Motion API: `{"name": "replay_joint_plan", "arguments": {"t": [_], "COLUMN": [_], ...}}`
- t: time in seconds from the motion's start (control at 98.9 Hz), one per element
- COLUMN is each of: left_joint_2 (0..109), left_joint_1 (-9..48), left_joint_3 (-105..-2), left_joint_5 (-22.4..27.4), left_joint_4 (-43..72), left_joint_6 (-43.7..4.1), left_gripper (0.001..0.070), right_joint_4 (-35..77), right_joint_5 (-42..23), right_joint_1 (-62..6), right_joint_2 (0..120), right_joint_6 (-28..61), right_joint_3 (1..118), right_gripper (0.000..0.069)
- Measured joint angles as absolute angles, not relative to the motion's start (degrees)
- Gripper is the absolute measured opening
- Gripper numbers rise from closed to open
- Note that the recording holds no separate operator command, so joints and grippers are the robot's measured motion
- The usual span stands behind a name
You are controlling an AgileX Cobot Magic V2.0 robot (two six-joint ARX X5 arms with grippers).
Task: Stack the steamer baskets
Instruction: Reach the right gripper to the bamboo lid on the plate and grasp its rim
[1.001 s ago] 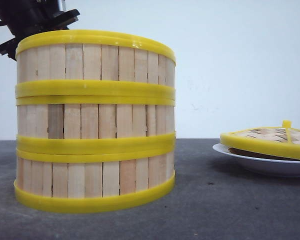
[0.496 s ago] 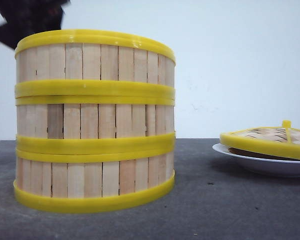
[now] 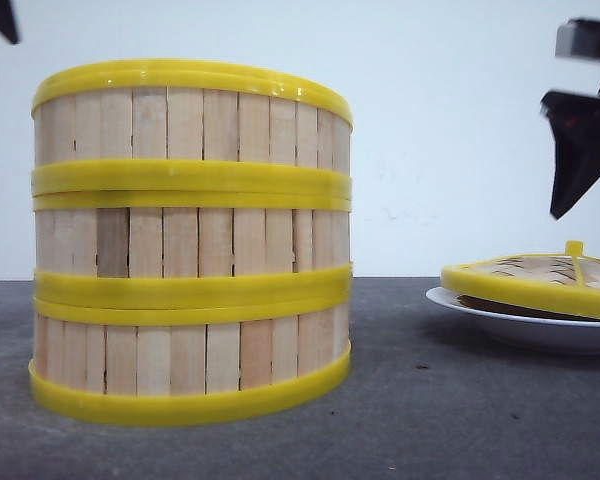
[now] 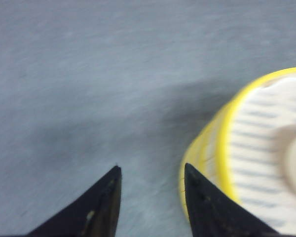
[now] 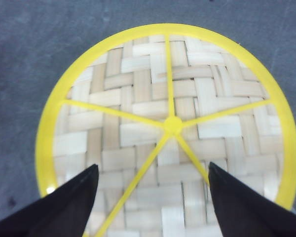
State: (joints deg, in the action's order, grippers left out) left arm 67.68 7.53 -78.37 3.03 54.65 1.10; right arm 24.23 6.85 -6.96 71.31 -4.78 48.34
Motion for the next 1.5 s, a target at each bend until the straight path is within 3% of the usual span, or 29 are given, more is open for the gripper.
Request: {"name": "replay_joint_plan", "arguments": {"t": [0.435, 0.597, 0.981, 1.294, 1.497], "left_joint_2": [67.7, 67.7, 67.7, 67.7, 67.7], "left_joint_1": [5.4, 5.4, 5.4, 5.4, 5.4], "left_joint_3": [-78.4, -78.4, -78.4, -78.4, -78.4], "left_joint_5": [2.7, 2.7, 2.7, 2.7, 2.7], "left_joint_4": [56.9, 57.0, 57.0, 57.0, 57.0], "left_joint_6": [1.9, 1.9, 1.9, 1.9, 1.9], "left_gripper": [0.0232, 0.0232, 0.0232, 0.0232, 0.0232], "right_joint_4": [15.9, 15.1, 13.8, 13.3, 13.0], "right_joint_5": [7.1, 7.2, 7.5, 7.5, 8.8], "right_joint_1": [-6.2, -5.2, -5.1, -5.0, -4.9], "right_joint_2": [79.1, 80.7, 81.0, 81.0, 81.0], "right_joint_6": [-5.0, -5.0, -5.0, -5.0, -5.0], "right_joint_3": [48.3, 48.3, 48.3, 48.3, 48.3], "right_gripper": [0.0434, 0.0349, 0.0285, 0.0072, 0.0055]}}
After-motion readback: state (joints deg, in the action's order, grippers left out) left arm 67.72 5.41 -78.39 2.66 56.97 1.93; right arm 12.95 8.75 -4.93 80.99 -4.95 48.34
